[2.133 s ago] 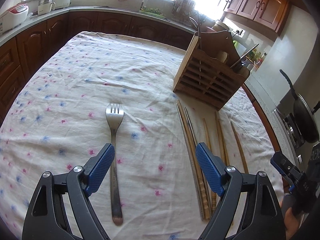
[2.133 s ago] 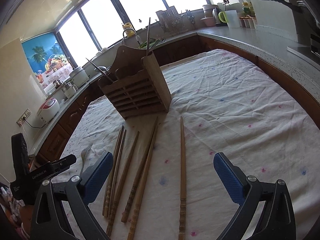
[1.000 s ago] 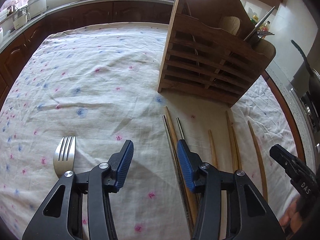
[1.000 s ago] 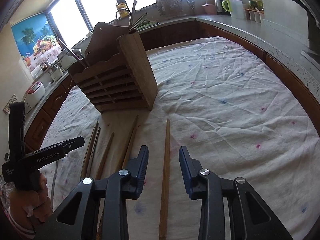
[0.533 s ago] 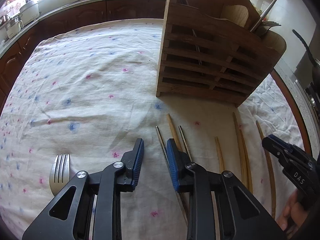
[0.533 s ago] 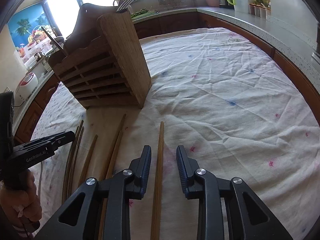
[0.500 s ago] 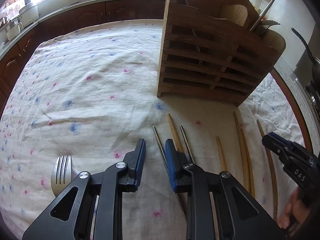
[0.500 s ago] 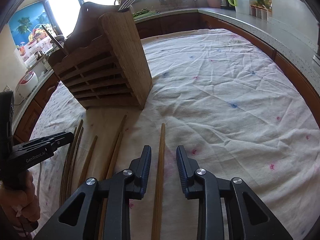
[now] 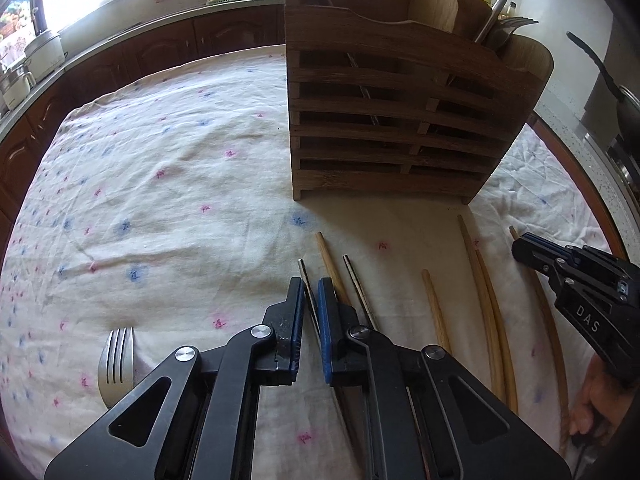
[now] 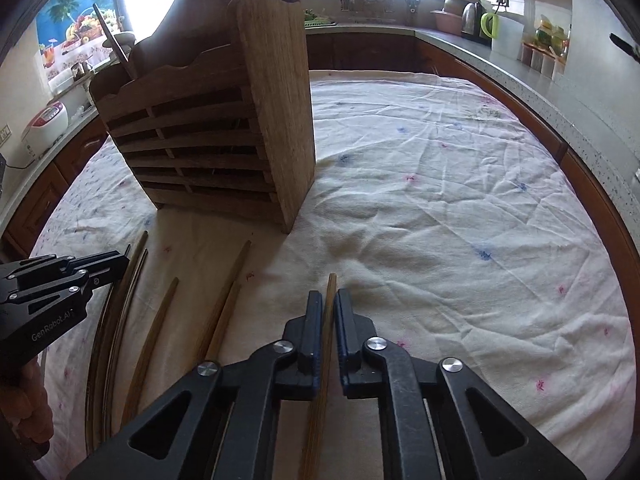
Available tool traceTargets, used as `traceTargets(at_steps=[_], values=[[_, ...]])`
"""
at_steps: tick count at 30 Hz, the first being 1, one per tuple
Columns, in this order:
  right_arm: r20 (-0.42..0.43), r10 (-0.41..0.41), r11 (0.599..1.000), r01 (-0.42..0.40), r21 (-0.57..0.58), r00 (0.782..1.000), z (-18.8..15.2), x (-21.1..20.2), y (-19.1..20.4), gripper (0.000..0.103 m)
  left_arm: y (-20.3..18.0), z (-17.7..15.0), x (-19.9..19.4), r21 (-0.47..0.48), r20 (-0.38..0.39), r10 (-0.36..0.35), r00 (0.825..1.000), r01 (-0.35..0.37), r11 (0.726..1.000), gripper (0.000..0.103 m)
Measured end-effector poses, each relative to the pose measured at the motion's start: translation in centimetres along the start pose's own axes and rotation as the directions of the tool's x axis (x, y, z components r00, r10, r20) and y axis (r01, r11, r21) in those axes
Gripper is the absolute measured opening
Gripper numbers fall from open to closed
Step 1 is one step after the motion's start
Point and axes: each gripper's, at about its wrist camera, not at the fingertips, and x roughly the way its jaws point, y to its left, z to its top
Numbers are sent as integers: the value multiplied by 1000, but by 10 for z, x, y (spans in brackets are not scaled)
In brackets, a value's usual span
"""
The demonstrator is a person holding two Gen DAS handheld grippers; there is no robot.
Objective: Organize utensils
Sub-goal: 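Grasp another metal chopstick with the left tool while the right tool grasps a wooden chopstick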
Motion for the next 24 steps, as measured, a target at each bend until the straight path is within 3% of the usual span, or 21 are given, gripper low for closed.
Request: traceTargets(at_steps=[7, 15, 24], values=[[67, 114, 989, -119, 85, 991, 4, -39, -8, 5, 19, -12, -26, -78, 17, -99, 995, 100, 992, 4], [196, 174, 978, -192, 76, 965, 16, -105, 0, 5, 31, -14, -102, -93, 153, -145, 977, 160, 983, 4], [334, 190, 975, -218, 48, 923, 22, -173, 4, 5, 45, -19, -172, -98, 278, -180, 944, 214, 972, 4]])
